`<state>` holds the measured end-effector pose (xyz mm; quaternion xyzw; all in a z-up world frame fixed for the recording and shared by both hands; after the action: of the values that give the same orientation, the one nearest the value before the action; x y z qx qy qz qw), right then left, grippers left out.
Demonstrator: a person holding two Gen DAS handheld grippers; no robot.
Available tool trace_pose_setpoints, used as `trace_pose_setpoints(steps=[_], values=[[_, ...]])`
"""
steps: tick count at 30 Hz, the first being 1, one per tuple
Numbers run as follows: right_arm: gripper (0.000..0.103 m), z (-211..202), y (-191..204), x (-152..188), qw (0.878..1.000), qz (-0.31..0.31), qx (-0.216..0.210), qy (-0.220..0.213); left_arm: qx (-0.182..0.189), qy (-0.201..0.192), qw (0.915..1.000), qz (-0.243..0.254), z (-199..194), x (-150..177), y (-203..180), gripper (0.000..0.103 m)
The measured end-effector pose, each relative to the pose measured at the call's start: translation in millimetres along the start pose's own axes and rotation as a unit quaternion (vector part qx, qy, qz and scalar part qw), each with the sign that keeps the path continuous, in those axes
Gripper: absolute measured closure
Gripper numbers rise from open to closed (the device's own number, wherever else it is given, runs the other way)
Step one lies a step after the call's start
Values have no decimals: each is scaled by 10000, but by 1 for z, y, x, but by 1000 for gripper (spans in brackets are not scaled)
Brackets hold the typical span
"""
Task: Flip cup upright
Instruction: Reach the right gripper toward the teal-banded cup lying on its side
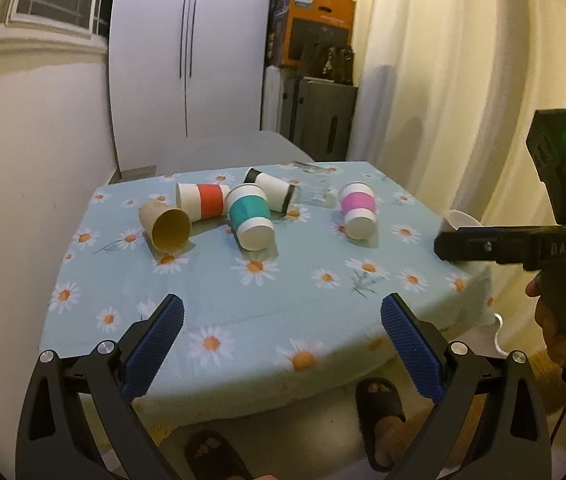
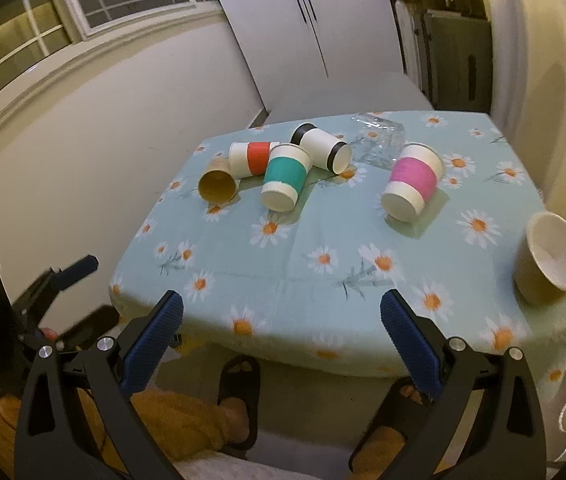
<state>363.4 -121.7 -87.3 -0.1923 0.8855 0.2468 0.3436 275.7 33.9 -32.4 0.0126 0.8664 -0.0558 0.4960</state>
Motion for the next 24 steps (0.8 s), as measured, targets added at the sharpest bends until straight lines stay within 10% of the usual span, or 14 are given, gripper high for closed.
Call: trace_pose_setpoints(steps=[12, 24], values=[[5, 159, -13, -80, 9948, 467, -129, 901, -225, 806, 9929, -843, 101, 2, 62, 7], [8, 248, -29, -89, 9849, 778, -128, 1539, -302, 1273, 9774, -1662, 146, 37, 105, 7]])
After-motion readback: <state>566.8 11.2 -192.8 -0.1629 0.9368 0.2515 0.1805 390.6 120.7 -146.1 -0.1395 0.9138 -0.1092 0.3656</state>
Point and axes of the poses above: each gripper's, at about its wrist camera, not at the fingertips, and z roughly the way its jaws point, y to its left, x to its underside, the point moved 9 cm from there along z, roughly the way its jaws point, and after that the axes turned 7 degrees about -y, right-handed, at the moved point
